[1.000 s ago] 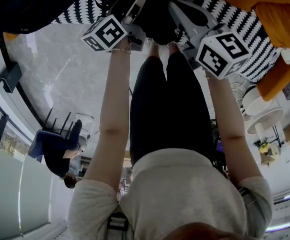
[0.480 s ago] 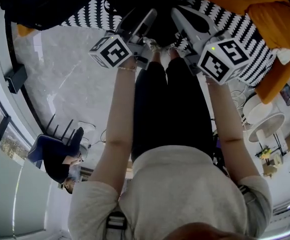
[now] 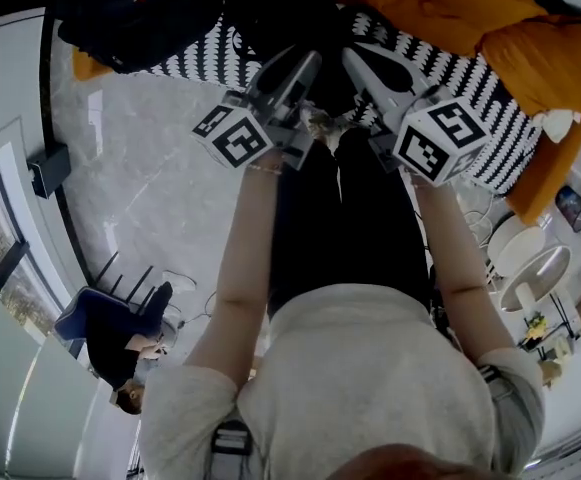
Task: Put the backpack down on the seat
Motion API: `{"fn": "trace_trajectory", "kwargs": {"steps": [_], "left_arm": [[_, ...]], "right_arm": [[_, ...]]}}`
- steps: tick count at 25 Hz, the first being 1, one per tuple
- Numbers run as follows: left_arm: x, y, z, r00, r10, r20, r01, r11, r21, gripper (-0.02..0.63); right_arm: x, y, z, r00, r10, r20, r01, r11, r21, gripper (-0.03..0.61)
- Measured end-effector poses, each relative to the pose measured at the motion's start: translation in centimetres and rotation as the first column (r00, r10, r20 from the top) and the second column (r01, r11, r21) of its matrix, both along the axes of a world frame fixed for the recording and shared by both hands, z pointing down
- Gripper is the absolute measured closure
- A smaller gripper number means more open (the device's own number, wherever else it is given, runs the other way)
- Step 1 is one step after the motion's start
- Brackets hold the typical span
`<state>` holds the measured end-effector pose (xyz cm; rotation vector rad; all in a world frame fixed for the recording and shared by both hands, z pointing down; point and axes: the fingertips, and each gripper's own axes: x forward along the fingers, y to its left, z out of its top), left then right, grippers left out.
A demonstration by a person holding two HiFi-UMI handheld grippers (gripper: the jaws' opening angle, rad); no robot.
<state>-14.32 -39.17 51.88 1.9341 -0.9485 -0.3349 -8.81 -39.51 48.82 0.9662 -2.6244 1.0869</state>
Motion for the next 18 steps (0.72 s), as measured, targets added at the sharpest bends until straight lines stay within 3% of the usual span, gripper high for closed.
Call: {"fn": "trace_trajectory", "kwargs": {"steps": [5,8,13,18], "left_arm": [[0.3,0.8,-6.5,0.993,0.094,-0.067,-0.088,0.993,0.083,0.574],[0.7,1.1,-10.3,0.988,0.143,-0.063,-0.133,0.982,0.134,0.589],[0.4,2.2,-15.9,0.986,0.153,-0.066,-0.137,0.969,0.205,0.597],[0.9,4.1,-20.2,0.982,0.184,-0.045,-0.168,0.956,0.243,0.606]], "right_arm": [[-0.9,1.0,-4.9,1.000,0.001,0.014,-0.001,0.999,0.035,0.575],[-1.0,1.4,-7.8,1.000,-0.003,0.014,0.002,0.998,0.070,0.575],[-0.9,2.4,-12.2,1.000,-0.003,0.010,0.001,0.991,0.135,0.575],[-0.1,4.8,-15.5,1.000,0.002,-0.001,-0.002,0.989,0.151,0.575]]}}
